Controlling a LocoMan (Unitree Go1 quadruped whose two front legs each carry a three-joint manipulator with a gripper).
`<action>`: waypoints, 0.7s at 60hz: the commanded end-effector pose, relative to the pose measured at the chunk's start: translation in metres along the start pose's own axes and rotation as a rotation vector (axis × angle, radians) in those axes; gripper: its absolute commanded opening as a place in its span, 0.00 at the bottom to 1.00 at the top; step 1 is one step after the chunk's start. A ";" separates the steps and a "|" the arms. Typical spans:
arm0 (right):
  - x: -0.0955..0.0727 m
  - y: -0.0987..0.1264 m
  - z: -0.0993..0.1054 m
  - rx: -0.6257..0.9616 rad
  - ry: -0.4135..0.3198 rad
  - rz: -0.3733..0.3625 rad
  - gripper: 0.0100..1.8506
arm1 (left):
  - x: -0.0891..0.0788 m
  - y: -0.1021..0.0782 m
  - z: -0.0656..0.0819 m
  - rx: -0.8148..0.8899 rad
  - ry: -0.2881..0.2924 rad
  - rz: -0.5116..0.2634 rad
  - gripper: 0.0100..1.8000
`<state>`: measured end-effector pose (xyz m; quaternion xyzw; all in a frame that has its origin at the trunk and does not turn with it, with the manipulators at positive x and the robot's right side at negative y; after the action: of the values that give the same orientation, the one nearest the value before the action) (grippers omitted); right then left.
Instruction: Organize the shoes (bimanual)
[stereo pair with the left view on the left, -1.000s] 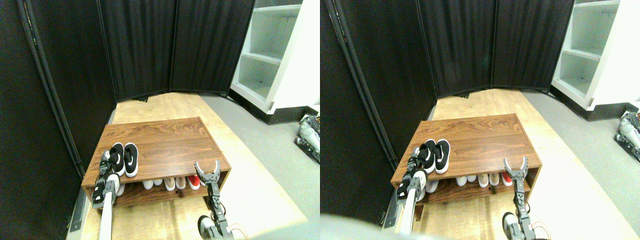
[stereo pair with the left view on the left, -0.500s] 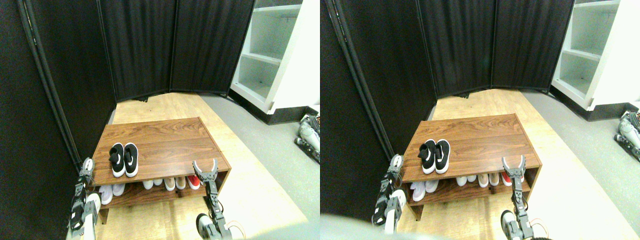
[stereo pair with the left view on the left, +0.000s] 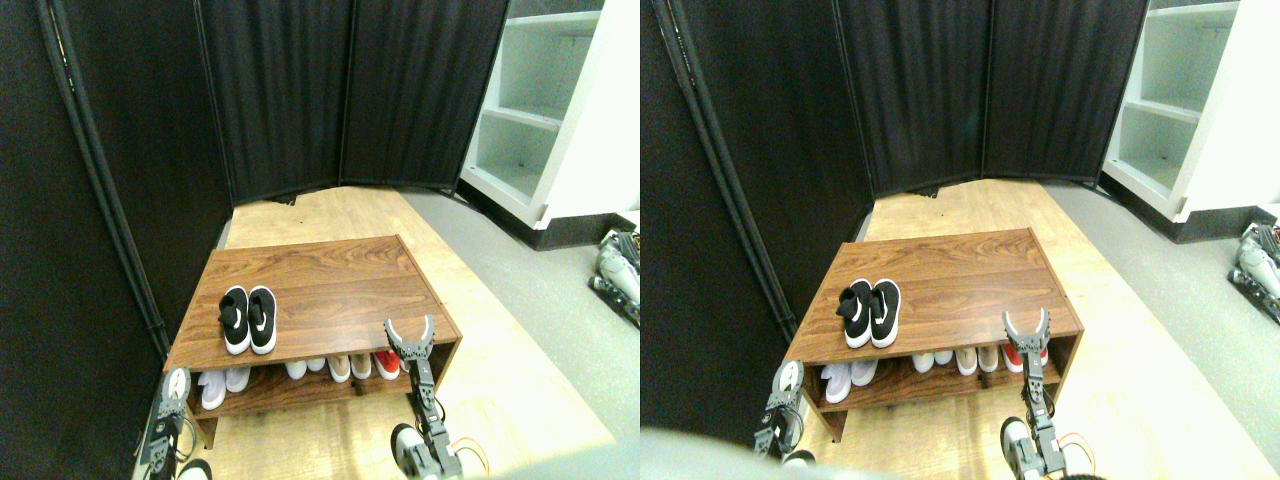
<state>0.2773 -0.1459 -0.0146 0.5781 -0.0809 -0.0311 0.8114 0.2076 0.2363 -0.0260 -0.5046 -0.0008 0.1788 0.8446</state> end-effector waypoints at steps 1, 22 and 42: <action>0.003 0.001 -0.005 0.025 0.024 0.021 0.35 | -0.010 -0.011 -0.001 -0.027 0.027 -0.043 0.00; 0.005 0.001 -0.007 0.043 0.039 0.011 0.34 | -0.026 -0.016 -0.003 -0.095 0.041 -0.023 0.00; 0.002 0.002 -0.005 0.054 0.043 0.006 0.34 | -0.026 -0.015 -0.005 -0.113 0.044 -0.017 0.00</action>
<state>0.2804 -0.1428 -0.0204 0.6010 -0.0561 -0.0292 0.7967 0.1865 0.2194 -0.0164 -0.5519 0.0172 0.1754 0.8151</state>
